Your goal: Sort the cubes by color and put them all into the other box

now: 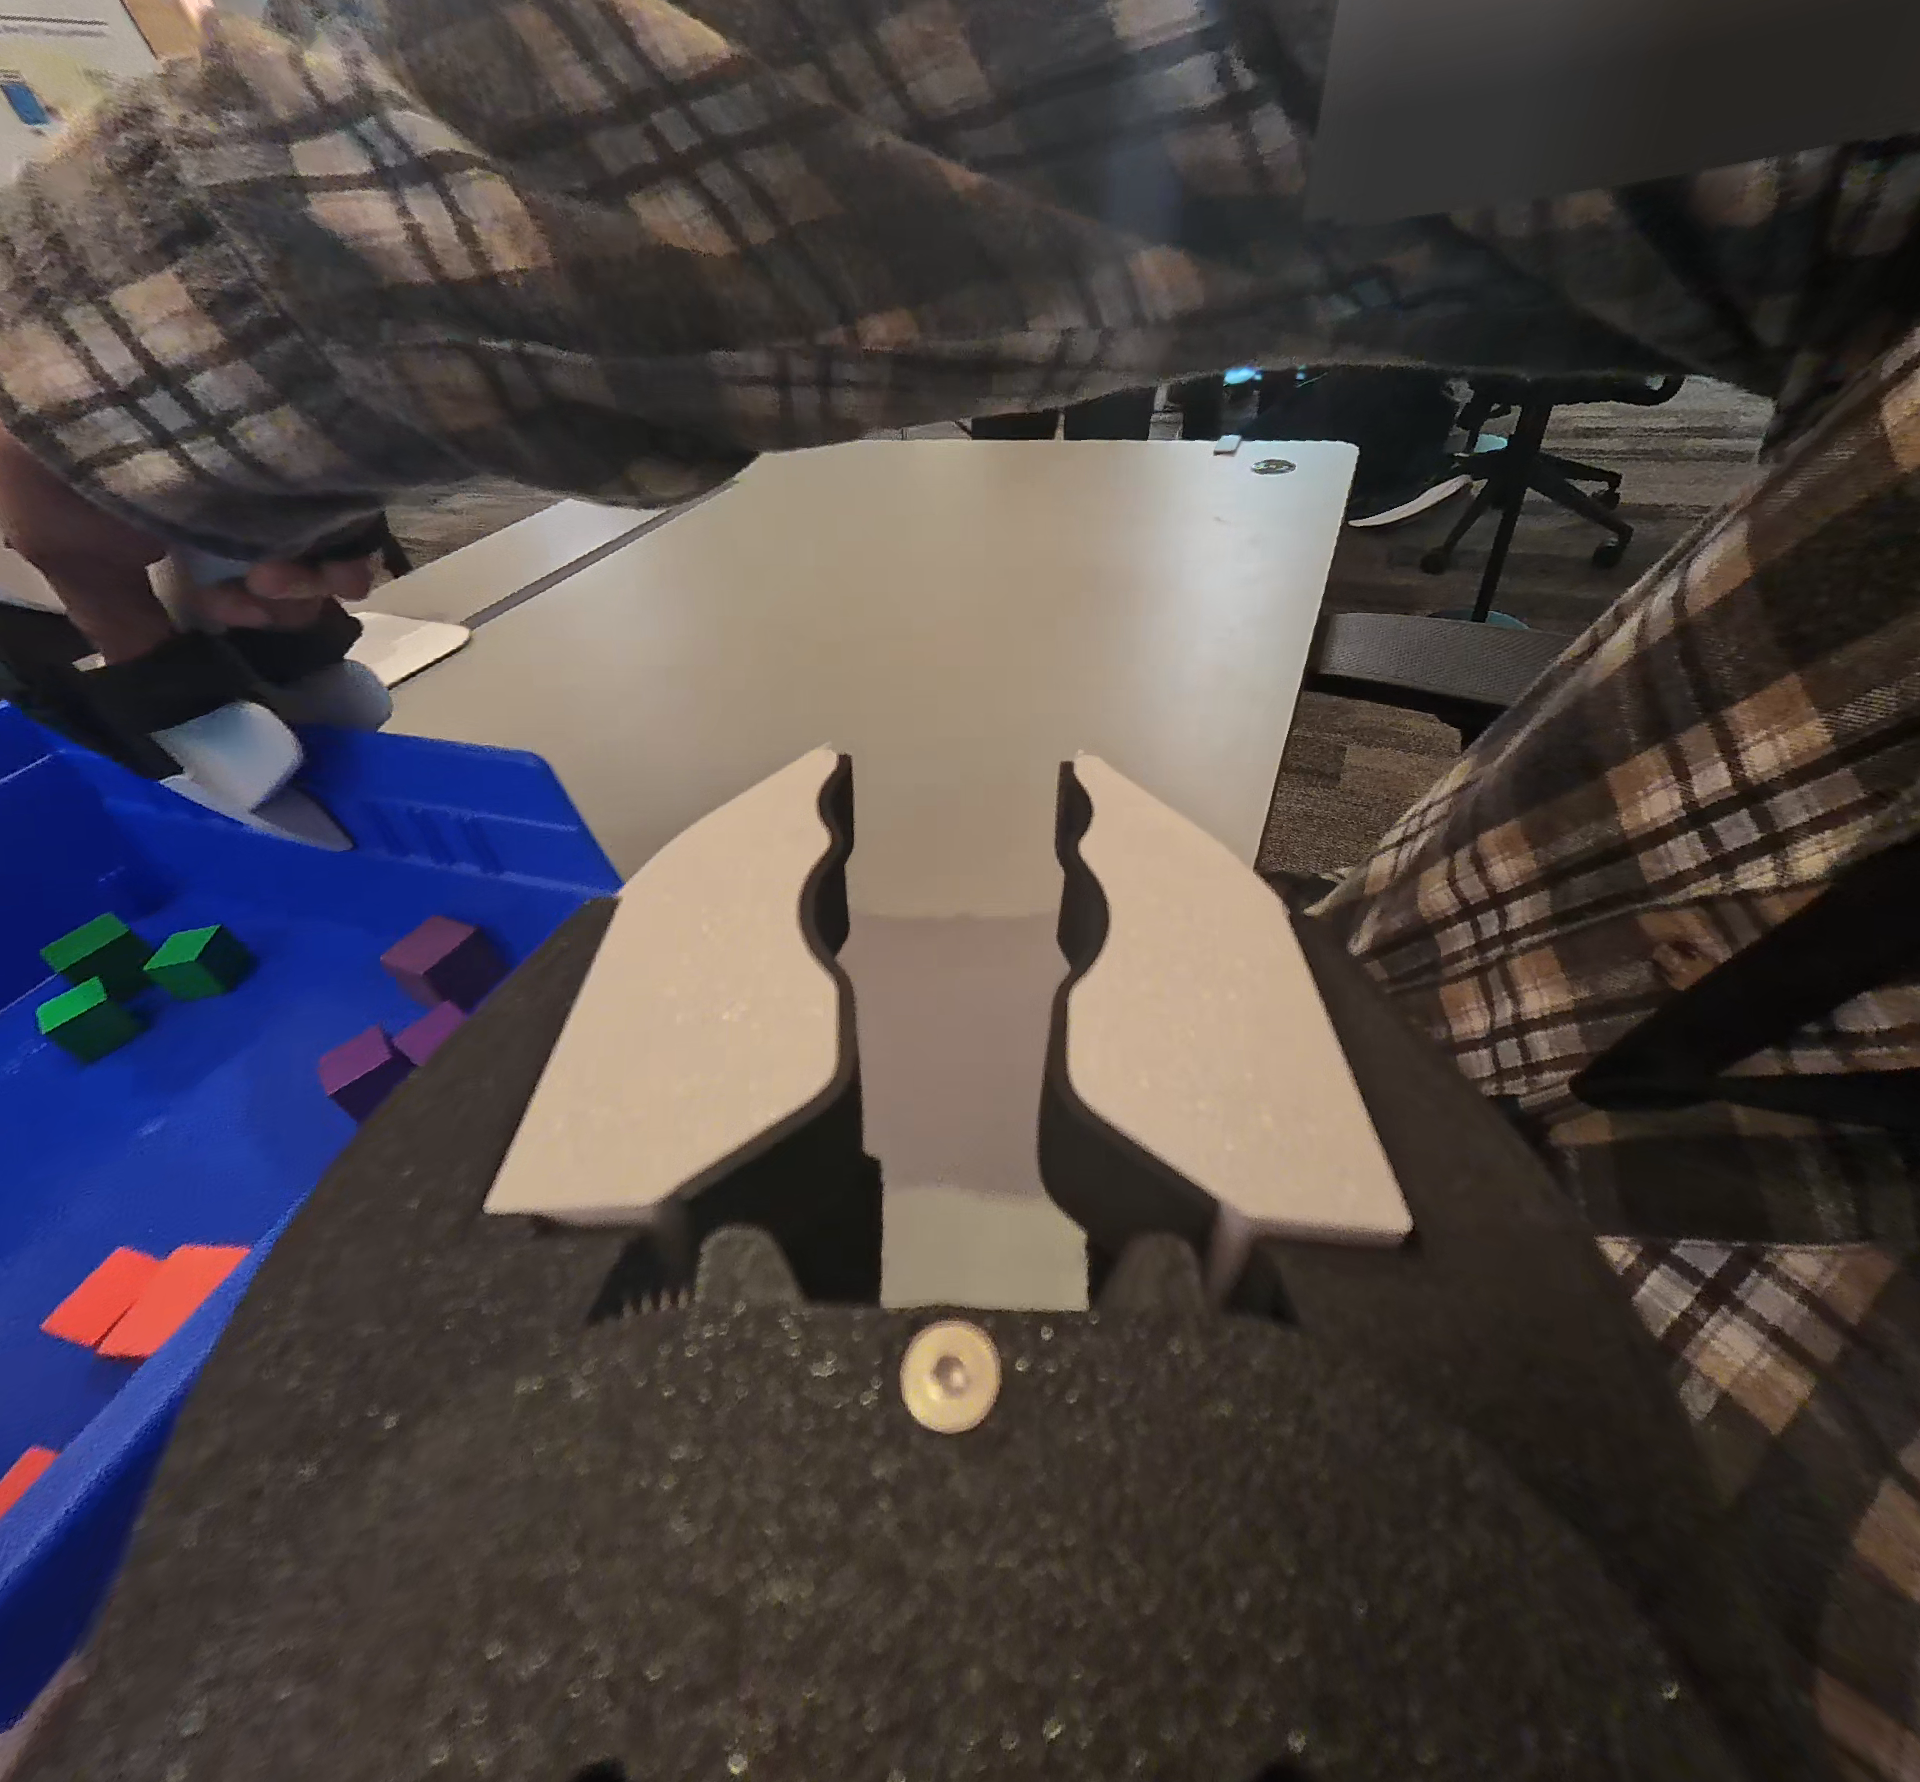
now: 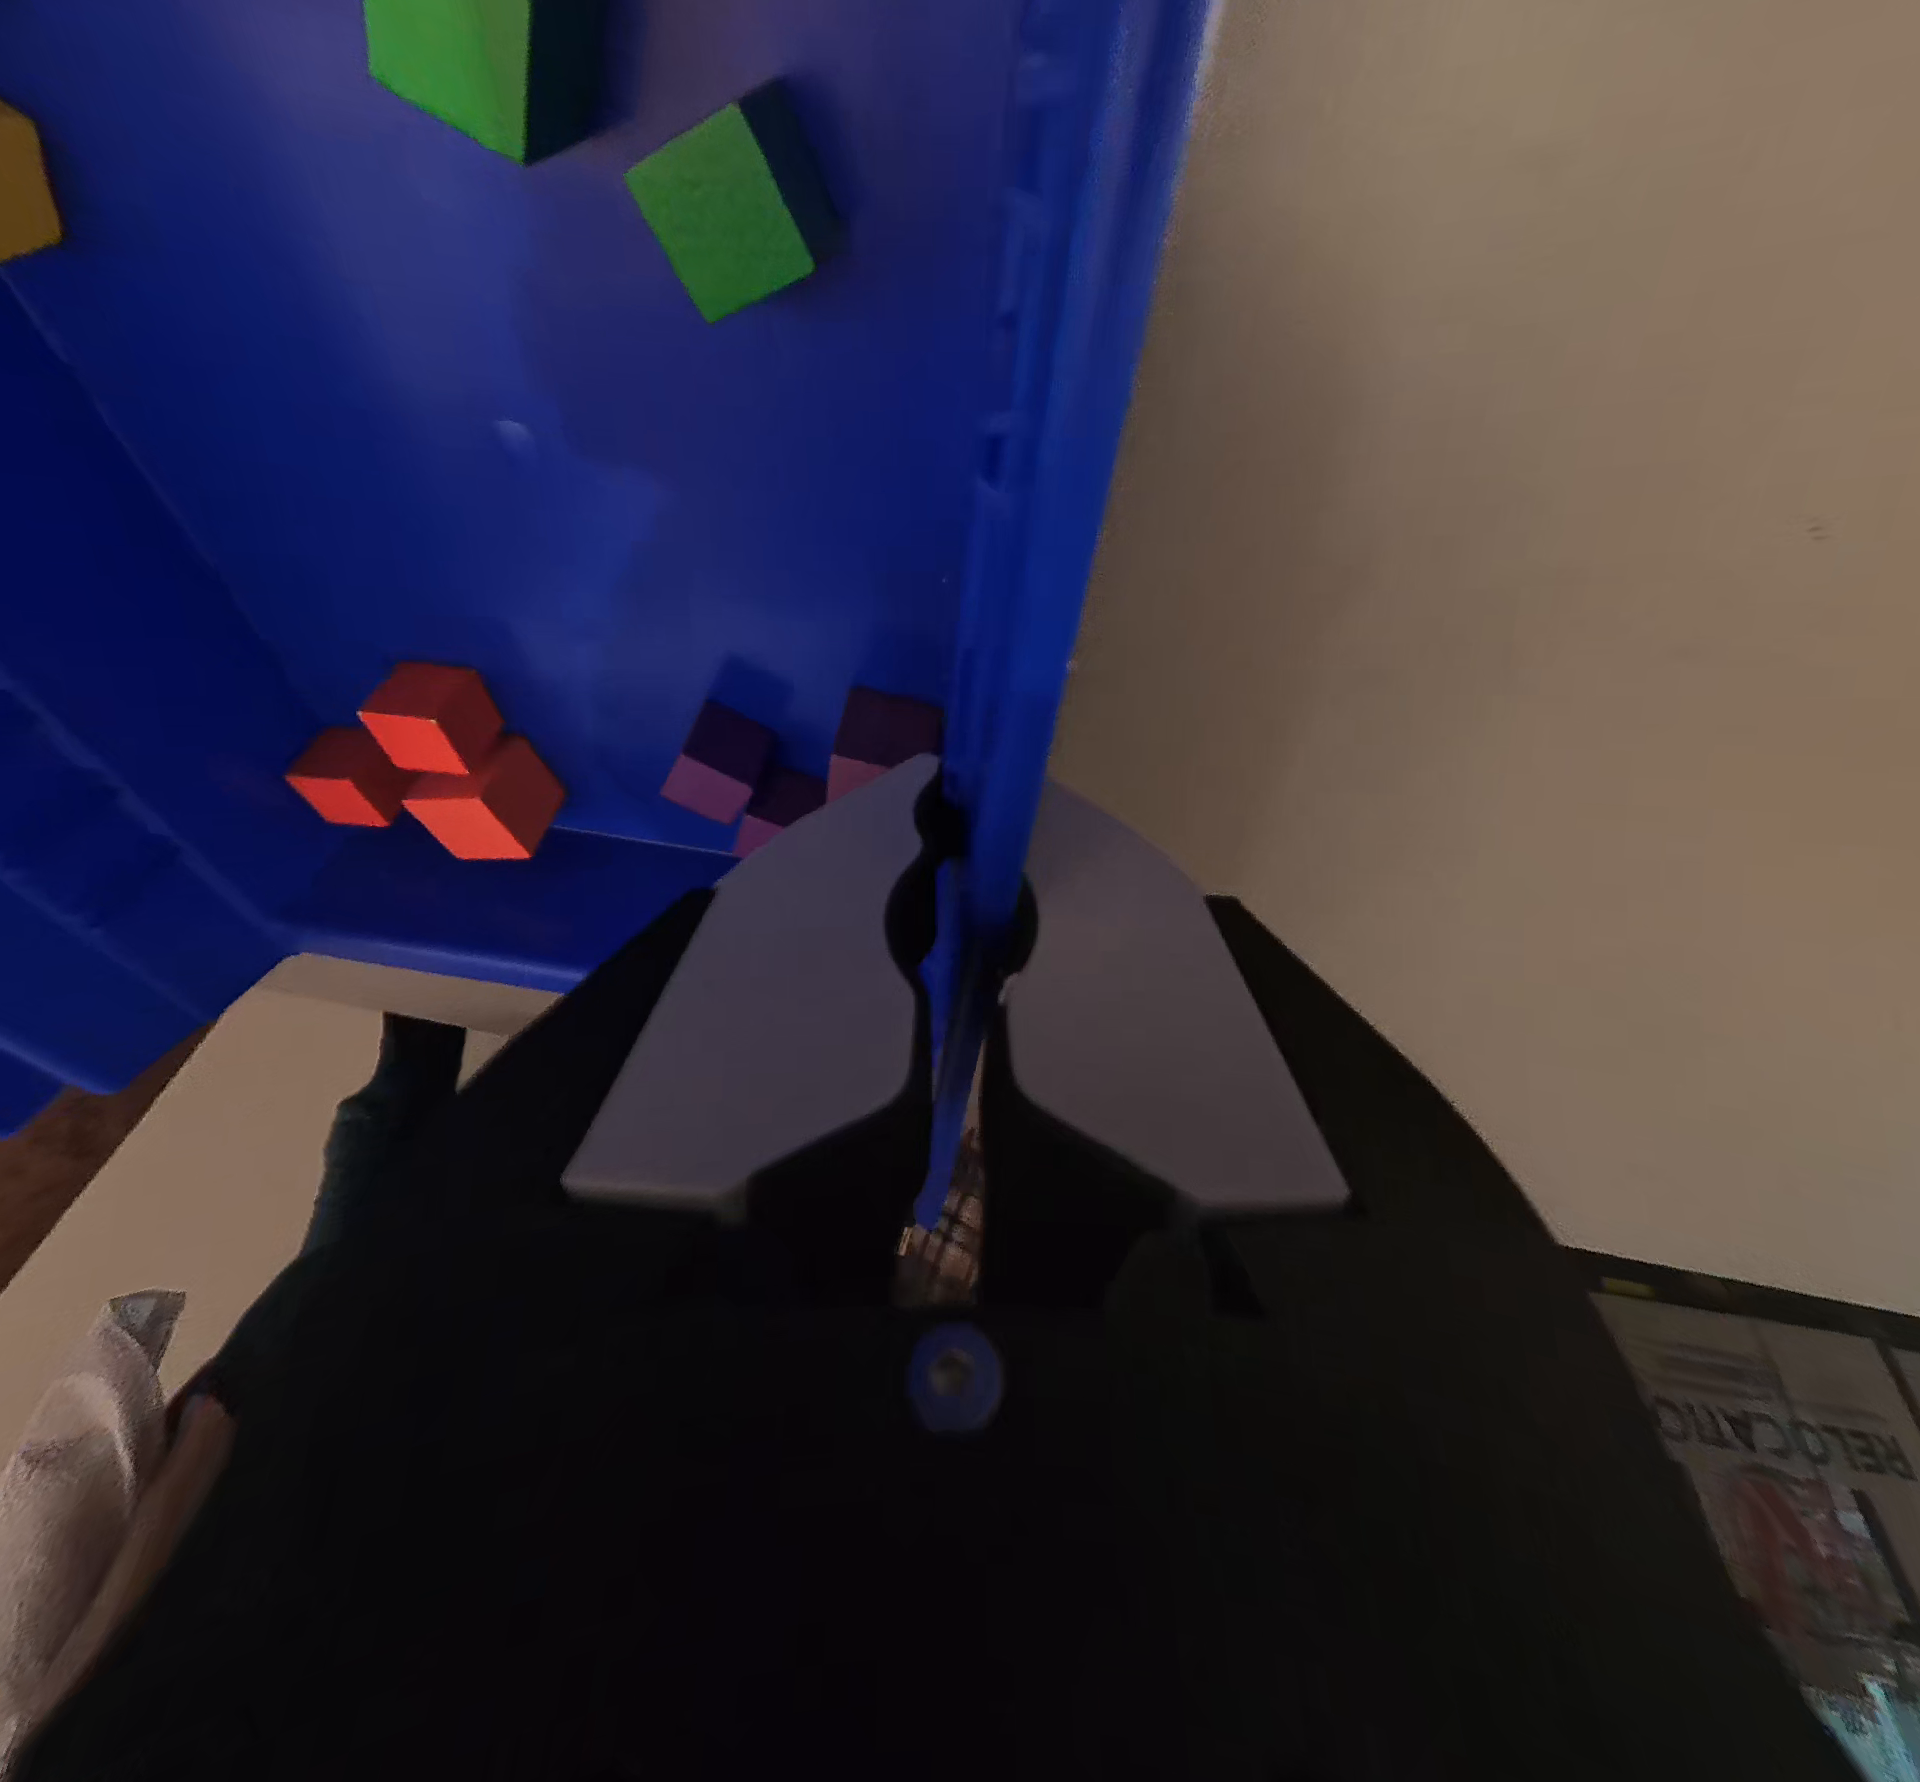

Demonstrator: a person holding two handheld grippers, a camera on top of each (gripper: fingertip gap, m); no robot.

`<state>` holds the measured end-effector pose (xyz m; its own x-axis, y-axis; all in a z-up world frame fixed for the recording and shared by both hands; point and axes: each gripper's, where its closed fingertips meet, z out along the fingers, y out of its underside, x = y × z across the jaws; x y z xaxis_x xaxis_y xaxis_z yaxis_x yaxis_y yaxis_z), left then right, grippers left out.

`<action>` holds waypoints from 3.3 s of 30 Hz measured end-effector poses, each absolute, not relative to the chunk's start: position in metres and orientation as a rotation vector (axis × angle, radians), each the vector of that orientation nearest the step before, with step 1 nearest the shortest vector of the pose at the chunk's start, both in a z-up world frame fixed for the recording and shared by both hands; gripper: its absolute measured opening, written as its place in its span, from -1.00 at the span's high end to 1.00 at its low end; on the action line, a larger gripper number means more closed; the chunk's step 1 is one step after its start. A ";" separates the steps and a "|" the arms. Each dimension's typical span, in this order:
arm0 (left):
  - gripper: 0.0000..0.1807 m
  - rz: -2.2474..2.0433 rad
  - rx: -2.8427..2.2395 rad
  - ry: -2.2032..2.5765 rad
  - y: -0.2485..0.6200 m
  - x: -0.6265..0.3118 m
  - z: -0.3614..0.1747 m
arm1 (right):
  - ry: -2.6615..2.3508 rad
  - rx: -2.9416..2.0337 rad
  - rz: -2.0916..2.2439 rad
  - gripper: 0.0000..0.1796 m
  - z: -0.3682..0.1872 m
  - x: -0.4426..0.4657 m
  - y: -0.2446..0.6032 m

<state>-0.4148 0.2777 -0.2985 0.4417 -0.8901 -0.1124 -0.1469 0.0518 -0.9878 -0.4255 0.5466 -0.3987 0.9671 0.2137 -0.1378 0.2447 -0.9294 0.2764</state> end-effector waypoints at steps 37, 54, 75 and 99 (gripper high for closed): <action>0.56 -0.674 -1.472 0.968 0.281 -0.427 -0.306 | 0.350 2.895 -0.494 0.53 -0.331 -0.427 0.583; 0.09 0.282 -2.117 0.602 0.363 -0.646 -0.314 | 0.429 3.370 -1.738 0.57 -0.345 -0.121 0.547; 0.13 0.291 -2.762 0.509 0.420 -0.706 -0.386 | 1.104 3.613 -1.778 0.45 -0.358 -0.090 0.551; 0.94 0.169 -2.853 0.551 0.395 -0.740 -0.397 | 0.910 3.345 -1.920 0.56 -0.381 -0.108 0.536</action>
